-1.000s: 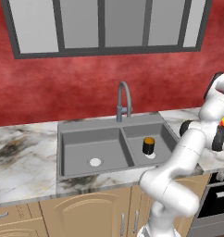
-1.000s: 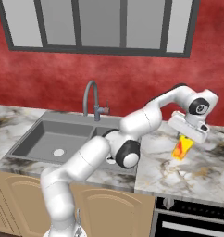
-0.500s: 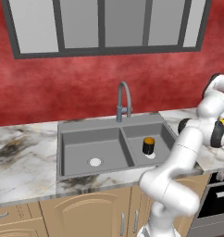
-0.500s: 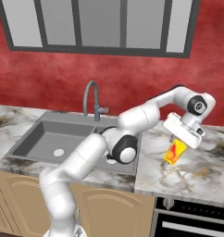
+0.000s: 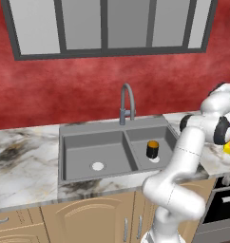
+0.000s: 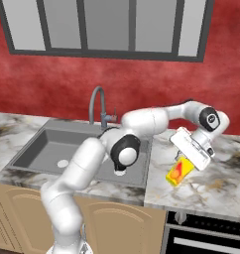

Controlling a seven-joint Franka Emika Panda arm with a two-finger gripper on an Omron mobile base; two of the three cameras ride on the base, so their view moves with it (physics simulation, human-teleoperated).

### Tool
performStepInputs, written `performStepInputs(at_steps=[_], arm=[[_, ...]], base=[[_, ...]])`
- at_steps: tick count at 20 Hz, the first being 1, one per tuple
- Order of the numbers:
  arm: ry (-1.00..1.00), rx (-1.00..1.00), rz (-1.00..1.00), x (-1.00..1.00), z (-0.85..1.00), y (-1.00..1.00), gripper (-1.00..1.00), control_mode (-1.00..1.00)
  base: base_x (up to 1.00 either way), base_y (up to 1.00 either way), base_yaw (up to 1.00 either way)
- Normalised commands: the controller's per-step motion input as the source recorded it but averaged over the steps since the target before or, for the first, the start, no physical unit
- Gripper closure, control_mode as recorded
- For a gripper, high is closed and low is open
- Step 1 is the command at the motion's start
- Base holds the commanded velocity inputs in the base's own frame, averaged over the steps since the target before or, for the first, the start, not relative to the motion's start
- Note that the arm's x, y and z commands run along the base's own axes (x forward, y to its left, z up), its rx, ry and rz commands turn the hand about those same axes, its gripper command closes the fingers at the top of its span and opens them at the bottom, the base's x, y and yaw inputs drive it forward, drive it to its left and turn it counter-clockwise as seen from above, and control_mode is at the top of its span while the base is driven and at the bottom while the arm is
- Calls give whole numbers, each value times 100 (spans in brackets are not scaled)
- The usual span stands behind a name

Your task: Move any existing items from the left basin to the right basin for drying. Then move the cup from the counter to the left basin of the sink for washing.

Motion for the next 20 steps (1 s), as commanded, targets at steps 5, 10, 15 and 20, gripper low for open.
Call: performStepInputs(at_steps=[5,10,15,20], arm=[[-11,-7,8,-77,14,55,100,-100],[-15,-14,7,-59,43,58,100,-100],[-12,-13,7,-43,41,67,100,-100],[-8,-10,9,-26,27,77,100,-100]], base=[[0,0,0],[0,0,0],[0,0,0],[0,0,0]])
